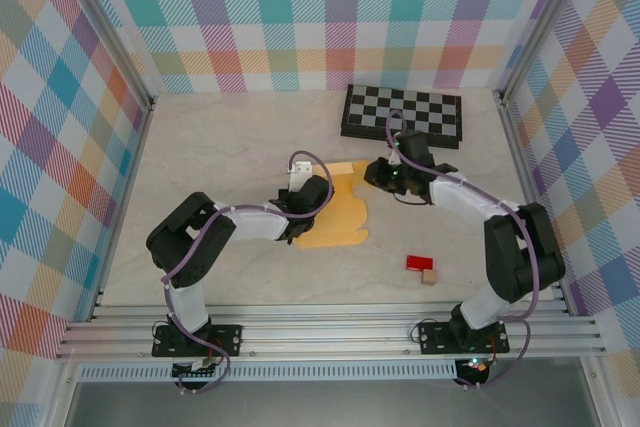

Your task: Fold the paper box

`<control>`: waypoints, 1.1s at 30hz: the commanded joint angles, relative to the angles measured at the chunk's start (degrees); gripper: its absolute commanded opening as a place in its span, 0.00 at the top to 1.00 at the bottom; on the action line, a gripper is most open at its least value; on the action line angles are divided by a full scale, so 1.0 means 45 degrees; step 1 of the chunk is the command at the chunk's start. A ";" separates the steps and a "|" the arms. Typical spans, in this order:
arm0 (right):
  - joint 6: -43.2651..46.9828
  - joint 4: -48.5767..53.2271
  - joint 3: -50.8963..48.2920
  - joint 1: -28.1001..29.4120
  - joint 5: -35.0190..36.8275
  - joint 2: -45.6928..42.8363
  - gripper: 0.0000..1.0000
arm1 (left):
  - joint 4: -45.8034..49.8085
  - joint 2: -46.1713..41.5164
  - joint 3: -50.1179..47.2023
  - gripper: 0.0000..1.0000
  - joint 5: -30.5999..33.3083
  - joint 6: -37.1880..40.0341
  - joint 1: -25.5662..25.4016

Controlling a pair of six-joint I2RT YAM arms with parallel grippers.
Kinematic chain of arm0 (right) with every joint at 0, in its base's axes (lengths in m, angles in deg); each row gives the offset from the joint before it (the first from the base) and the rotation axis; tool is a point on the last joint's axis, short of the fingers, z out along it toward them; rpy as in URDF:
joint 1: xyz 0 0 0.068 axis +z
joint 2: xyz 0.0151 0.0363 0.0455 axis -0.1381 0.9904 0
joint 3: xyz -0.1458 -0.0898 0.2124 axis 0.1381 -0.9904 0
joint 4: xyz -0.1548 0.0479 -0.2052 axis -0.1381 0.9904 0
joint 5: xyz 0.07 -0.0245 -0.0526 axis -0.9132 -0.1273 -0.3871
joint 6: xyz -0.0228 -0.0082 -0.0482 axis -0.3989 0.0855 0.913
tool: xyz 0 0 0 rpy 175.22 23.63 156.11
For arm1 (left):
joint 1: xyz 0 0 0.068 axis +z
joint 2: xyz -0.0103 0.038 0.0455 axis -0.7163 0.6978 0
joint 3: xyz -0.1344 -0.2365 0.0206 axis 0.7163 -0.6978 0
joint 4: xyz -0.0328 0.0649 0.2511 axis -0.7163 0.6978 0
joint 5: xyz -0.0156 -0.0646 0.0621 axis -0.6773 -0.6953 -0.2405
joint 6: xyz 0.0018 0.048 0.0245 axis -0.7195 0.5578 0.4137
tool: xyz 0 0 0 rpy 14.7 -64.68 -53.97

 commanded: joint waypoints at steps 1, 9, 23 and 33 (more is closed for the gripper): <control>0.3567 0.1734 0.0726 -0.0888 0.0220 -0.0417 0.76 | 0.0653 0.0274 -0.0253 1.00 0.0149 0.0721 -0.0135; 1.0380 0.3434 0.3806 -0.1990 0.1462 0.2619 0.59 | 0.0294 0.0184 -0.0387 1.00 -0.0085 0.1057 -0.0139; 1.3374 0.3986 0.4360 -0.1521 -0.2562 0.4474 0.53 | 0.0163 0.0175 -0.0338 1.00 -0.0543 0.1163 -0.0142; 1.4004 0.4569 0.4709 -0.0598 -0.3857 0.4692 0.53 | 0.0138 0.0185 -0.0316 1.00 -0.0637 0.1218 -0.0140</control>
